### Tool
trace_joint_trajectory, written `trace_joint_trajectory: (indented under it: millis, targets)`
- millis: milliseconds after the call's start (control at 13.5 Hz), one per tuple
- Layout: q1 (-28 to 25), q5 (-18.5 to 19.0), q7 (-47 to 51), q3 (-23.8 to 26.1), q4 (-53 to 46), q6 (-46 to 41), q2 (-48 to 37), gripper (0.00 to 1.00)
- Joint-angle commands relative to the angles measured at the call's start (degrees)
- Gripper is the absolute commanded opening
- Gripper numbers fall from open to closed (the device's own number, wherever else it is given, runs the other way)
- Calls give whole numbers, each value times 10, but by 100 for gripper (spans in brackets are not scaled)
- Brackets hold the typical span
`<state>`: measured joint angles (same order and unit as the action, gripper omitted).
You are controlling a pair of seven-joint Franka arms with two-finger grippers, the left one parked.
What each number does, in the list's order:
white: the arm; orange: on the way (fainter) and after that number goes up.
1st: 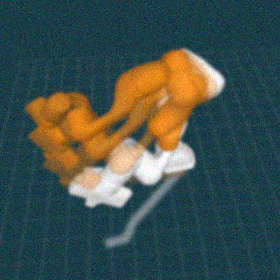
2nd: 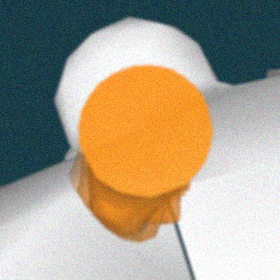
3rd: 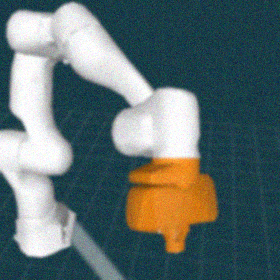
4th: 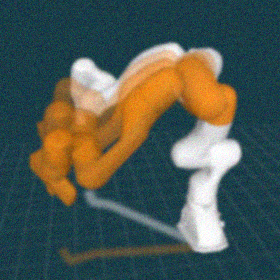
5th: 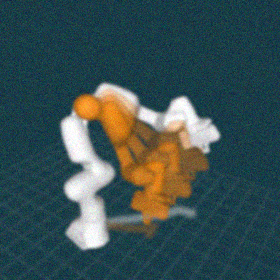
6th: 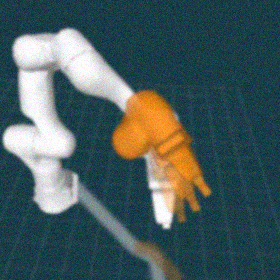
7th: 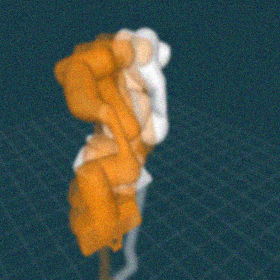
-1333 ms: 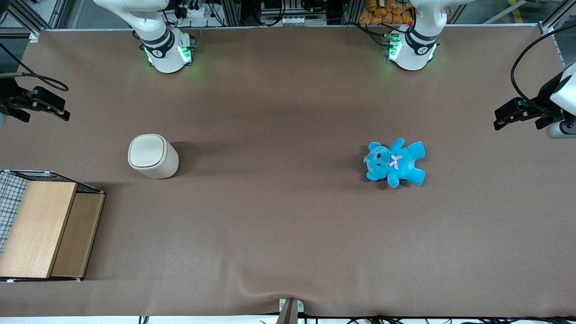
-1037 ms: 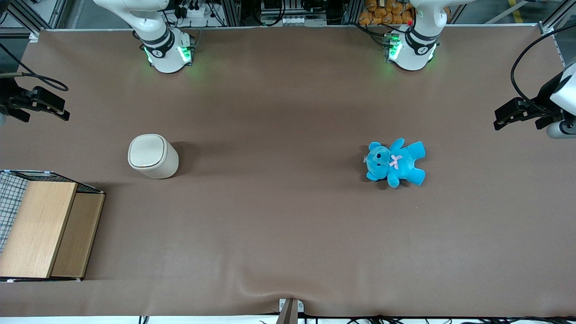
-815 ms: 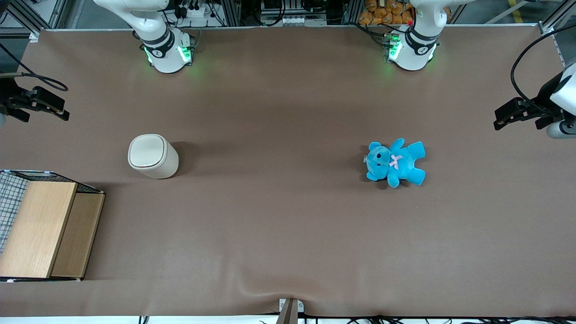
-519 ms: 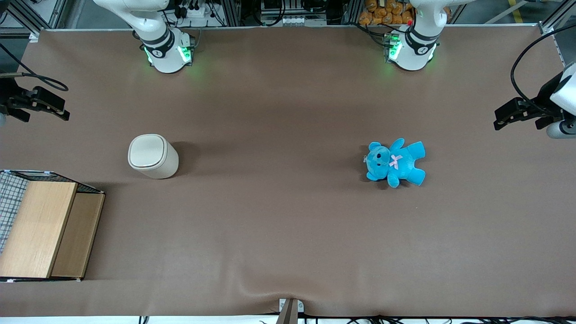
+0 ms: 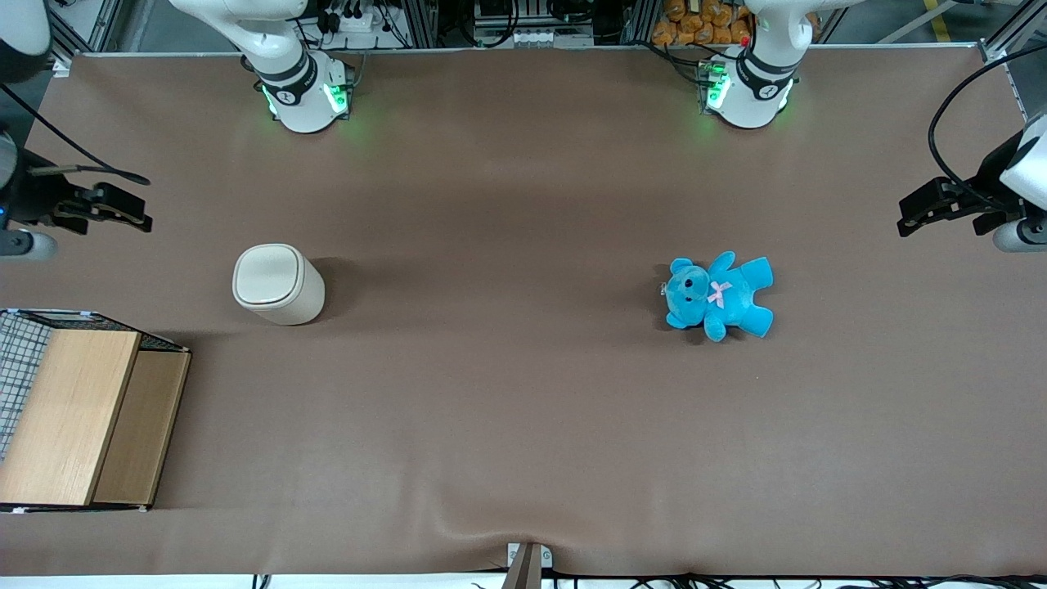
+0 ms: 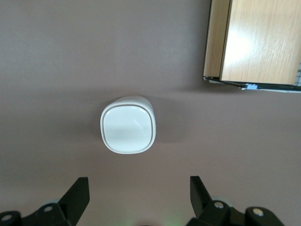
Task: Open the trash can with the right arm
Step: 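Move the right gripper down beside the white trash can's lid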
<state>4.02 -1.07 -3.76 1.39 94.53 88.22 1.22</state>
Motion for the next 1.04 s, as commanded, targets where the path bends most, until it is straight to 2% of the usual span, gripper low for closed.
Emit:
trace_joint_trajectory:
  millis: [0,148,222,444,741,963]
  targets:
    - [2,8,9,8,45,29,-6,53]
    - [2,6,9,8,78,55,-6,25]
    - [2,5,9,8,94,62,-6,14]
    - [5,5,9,8,150,110,-6,0]
    - [4,5,8,7,184,129,0,0]
    - [5,5,2,8,231,199,2,0]
